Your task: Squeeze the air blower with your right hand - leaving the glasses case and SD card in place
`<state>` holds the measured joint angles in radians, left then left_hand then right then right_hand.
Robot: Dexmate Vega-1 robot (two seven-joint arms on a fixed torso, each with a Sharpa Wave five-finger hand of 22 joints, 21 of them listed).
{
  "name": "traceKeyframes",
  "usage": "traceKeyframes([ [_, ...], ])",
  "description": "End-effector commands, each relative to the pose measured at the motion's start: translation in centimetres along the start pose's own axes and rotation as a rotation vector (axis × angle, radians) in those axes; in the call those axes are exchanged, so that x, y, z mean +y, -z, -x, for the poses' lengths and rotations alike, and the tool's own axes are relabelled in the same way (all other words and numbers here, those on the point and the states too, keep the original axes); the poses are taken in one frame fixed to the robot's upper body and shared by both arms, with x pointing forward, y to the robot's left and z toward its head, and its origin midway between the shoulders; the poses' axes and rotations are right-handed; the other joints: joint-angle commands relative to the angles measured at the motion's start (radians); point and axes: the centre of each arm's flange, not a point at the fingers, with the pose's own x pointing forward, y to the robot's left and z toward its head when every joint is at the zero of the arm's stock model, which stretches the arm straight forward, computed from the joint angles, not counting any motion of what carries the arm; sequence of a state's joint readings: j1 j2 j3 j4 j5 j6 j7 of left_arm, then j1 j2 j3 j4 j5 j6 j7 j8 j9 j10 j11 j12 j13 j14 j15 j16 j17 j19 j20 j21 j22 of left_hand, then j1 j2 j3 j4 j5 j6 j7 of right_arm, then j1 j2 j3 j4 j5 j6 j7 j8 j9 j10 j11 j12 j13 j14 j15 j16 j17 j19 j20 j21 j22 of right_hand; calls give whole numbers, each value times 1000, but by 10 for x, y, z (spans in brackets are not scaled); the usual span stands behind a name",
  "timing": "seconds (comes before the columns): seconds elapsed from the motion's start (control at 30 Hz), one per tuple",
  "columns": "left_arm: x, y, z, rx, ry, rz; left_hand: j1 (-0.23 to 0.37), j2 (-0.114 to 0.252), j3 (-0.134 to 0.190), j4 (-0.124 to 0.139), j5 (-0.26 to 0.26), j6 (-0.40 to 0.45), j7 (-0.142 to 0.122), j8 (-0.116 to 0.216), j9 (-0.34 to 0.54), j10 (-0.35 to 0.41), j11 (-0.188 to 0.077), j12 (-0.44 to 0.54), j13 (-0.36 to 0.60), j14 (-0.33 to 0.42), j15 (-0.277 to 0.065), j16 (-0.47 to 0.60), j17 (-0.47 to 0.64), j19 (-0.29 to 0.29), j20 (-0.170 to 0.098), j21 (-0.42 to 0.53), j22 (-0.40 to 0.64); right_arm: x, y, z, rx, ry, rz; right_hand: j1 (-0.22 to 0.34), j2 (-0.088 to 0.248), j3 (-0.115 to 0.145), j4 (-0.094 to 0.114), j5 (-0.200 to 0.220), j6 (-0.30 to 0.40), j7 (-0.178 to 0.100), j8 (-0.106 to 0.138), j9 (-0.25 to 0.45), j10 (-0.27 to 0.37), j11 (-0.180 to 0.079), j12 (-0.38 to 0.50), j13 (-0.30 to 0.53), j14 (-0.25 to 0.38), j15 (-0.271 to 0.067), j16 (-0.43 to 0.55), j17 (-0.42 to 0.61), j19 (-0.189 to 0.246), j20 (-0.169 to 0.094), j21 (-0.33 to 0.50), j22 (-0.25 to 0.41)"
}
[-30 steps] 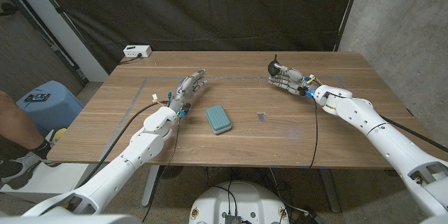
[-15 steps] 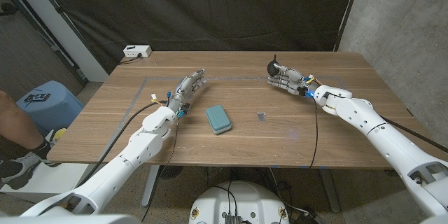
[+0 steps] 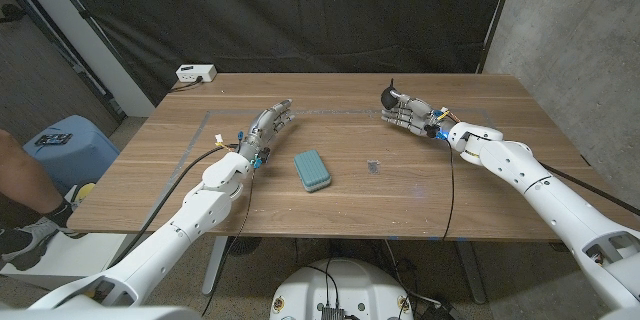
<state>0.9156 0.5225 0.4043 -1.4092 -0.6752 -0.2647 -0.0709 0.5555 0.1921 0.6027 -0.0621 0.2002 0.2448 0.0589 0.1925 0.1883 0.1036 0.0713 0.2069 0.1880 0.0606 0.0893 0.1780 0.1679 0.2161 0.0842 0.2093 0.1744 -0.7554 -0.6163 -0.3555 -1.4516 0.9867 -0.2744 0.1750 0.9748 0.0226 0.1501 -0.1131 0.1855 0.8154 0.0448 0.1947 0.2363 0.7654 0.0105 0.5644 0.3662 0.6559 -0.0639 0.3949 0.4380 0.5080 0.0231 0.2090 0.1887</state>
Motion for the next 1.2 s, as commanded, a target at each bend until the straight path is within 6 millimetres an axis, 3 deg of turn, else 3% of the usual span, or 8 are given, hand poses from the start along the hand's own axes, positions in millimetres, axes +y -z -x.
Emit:
traceKeyframes([
  [0.03, 0, 0, 0, -1, 3, -1, 7, 0, 1, -4, 8, 10, -3, 4, 3, 4, 1, 0, 4, 3, 3, 3, 2, 2, 4, -5, 5, -1, 0, 1, -5, -6, -2, -10, -2, -2, -2, 5, -5, 2, 6, 2, 1, -4, -3, 3, -6, -27, 0, 2, -1, 1, 2, 1],
  [1.2, 4, -2, -3, -1, 25, 0, 10, -1, 0, -7, 9, 17, -2, 3, 4, 5, 2, 1, 4, 2, 3, 2, 2, 2, 4, -5, 5, 7, -5, 1, -17, -8, 12, -3, 3, -5, -13, 9, -6, -2, 10, -1, -4, -2, -6, 4, -10, -29, 0, 0, -4, -1, 7, 1],
])
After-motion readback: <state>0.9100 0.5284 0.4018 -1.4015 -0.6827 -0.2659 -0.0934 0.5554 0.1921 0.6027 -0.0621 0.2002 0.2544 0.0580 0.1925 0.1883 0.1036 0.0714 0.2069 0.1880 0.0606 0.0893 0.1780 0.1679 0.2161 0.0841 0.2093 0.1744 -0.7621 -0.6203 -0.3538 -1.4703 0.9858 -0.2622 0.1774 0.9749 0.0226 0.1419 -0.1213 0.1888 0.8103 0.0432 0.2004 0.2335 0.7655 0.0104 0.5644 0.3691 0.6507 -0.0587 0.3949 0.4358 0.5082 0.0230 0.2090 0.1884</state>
